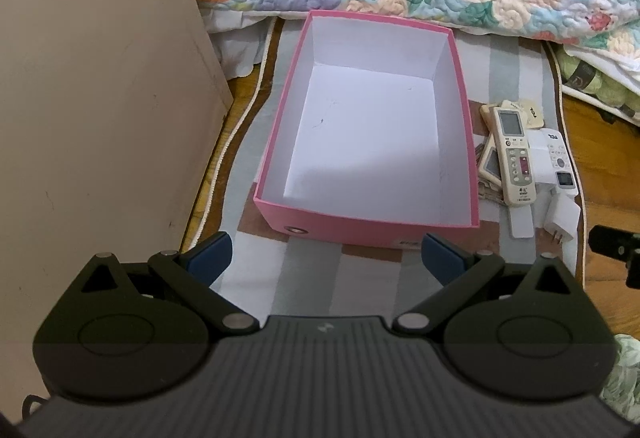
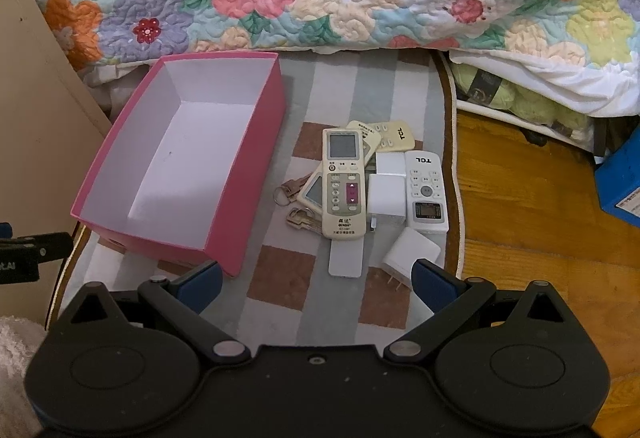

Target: Organize rigid objects

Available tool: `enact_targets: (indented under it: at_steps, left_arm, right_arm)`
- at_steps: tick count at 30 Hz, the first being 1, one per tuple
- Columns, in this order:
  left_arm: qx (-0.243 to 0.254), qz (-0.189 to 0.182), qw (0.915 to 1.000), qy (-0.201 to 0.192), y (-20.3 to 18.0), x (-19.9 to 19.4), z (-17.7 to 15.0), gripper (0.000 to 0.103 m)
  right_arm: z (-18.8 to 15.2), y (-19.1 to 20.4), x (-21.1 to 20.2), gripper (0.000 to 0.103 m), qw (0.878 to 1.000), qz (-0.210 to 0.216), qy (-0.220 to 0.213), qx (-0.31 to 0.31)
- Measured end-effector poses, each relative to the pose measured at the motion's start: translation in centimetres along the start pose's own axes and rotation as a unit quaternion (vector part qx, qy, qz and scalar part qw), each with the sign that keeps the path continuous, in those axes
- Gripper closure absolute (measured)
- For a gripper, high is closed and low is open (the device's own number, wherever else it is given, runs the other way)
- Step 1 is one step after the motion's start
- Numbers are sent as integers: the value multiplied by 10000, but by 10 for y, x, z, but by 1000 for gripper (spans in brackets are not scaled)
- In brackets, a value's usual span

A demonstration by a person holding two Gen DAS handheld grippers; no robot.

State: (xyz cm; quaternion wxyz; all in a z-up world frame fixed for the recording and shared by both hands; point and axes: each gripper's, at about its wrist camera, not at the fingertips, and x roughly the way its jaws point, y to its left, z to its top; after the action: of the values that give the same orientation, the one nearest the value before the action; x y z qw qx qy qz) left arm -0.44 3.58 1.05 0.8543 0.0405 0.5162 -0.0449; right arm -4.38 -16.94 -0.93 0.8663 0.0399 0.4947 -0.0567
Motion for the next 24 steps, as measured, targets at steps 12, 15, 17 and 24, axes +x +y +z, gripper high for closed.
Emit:
enact_targets:
  at_steps: [12,15,17,24]
  left_arm:
    - [-35,162,9998,-147,4,5,-6,1]
    - [52,236,9995,-221,0,4,-7,1]
    - [113,292,9992,-254,-1,3,-8,0]
    - [138,179,9991,-360,-2,-7,-8,0]
  right_arm:
    - [-3,-1,3,1,10000,-4,23,2]
    - [-3,-1,4,1,10000,11,40,-2]
    - [-3,-1,5,1,10000,6,52,-4]
    - [-4,-2,5,1,10000,6,58,1]
